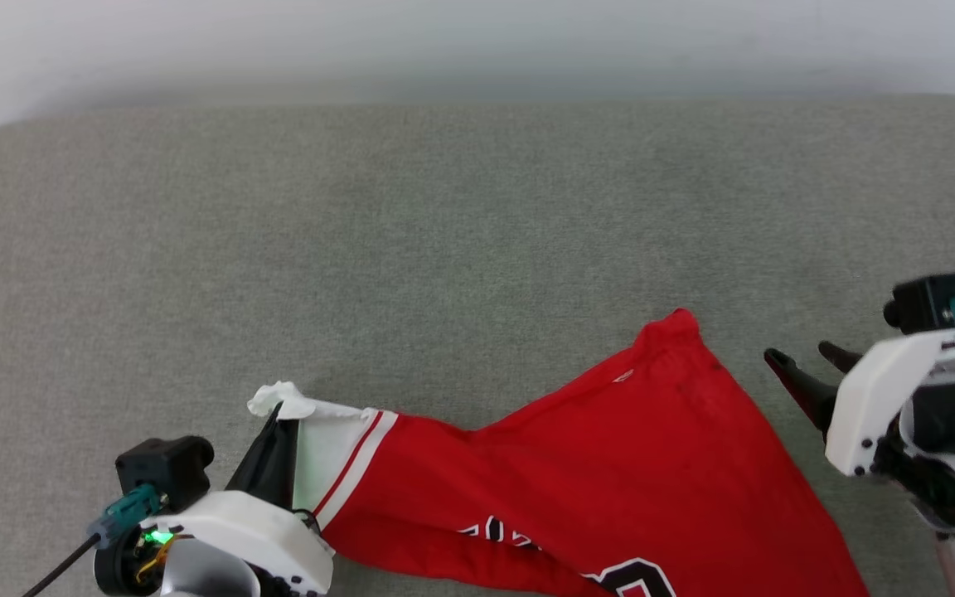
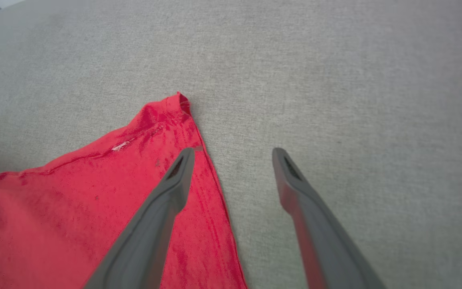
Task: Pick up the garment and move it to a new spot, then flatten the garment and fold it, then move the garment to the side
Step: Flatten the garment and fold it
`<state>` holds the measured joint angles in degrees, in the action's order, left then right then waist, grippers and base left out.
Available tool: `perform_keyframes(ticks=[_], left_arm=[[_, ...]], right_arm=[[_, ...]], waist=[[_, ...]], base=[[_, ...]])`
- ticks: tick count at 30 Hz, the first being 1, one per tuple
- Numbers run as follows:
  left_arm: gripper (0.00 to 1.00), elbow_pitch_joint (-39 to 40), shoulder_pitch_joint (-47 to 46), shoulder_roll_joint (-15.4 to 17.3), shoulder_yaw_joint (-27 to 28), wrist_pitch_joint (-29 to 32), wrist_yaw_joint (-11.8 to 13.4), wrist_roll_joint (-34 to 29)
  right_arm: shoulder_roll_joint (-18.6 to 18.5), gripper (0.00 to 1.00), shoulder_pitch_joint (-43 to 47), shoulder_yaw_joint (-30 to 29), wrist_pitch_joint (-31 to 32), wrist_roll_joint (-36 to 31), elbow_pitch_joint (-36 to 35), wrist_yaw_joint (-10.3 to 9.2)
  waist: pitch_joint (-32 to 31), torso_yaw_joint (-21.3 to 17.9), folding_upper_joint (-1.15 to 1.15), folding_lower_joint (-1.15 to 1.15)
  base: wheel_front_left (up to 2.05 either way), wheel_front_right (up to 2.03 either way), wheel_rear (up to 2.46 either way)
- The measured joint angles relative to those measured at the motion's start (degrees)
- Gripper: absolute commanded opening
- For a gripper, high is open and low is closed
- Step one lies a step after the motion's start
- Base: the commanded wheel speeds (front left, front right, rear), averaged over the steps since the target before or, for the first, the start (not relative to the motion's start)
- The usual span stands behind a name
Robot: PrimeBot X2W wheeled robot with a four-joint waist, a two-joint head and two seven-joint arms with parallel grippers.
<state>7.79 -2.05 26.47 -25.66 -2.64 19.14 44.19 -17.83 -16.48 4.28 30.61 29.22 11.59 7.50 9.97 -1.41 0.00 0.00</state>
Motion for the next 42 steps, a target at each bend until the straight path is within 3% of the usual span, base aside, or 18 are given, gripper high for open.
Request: perform_keyframes(ticks=[7,16,17,18,19,27,32,37,42], left_arm=[[0.0,-0.2,-5.1,-1.1,-1.5,-0.1,-1.5,-1.5],[0.0,-0.8,-8.9,-2.1,-2.3,-1.1,-2.5,-2.7],[0.0,-0.9,-9.0,-2.1,-2.4,-1.1,-2.6,-2.7],[0.0,-1.0,-9.0,-2.2,-2.4,-1.1,-2.8,-2.7],[0.0,-1.2,-9.0,-2.3,-2.5,-1.2,-2.9,-2.7],[0.0,-2.5,-9.0,-2.5,-2.3,-2.0,-3.0,-2.4],[0.0,-3.7,-9.7,-0.2,-0.8,-2.0,-3.6,-2.2],[0.0,-5.9,-15.6,2.2,0.7,-0.2,-5.7,-2.2],[0.0,-11.4,-25.7,2.3,1.3,2.6,-8.2,-1.8]], right_arm=[[-1.1,1.0,-10.8,7.1,14.8,0.7,3.3,0.0],[-1.7,1.0,-18.0,15.0,19.7,1.5,11.4,0.02],[-1.9,0.7,-18.7,15.4,20.5,2.0,12.2,0.02],[-2.0,0.23,-19.1,15.7,20.9,2.6,12.7,0.01],[-2.1,0.0,-19.5,16.0,21.2,3.1,13.2,0.01],[-2.5,0.0,-20.6,18.5,18.0,4.5,15.5,0.0],[-2.8,0.0,-20.5,18.7,13.4,4.4,15.4,0.01],[-3.5,0.0,-20.8,17.8,8.1,3.1,14.7,0.01],[-2.8,0.0,-23.4,15.7,4.1,1.0,14.9,0.01]], waist=[[4.3,3.0,0.0,0.01],[9.4,6.0,0.0,0.0],[9.7,6.3,0.0,0.0],[9.8,6.5,0.0,0.0],[10.0,6.6,0.0,0.0],[8.4,6.5,0.0,0.01],[5.7,5.7,0.0,0.01],[2.0,4.4,0.0,0.01],[-1.4,2.9,0.0,0.0]], base=[[0.0,0.0,0.0],[0.0,0.0,0.0],[0.0,0.0,0.0],[0.0,0.0,0.0],[0.0,0.0,0.0],[0.0,0.0,0.0],[0.0,0.0,0.0],[0.0,0.0,0.0],[0.0,0.0,0.0]])
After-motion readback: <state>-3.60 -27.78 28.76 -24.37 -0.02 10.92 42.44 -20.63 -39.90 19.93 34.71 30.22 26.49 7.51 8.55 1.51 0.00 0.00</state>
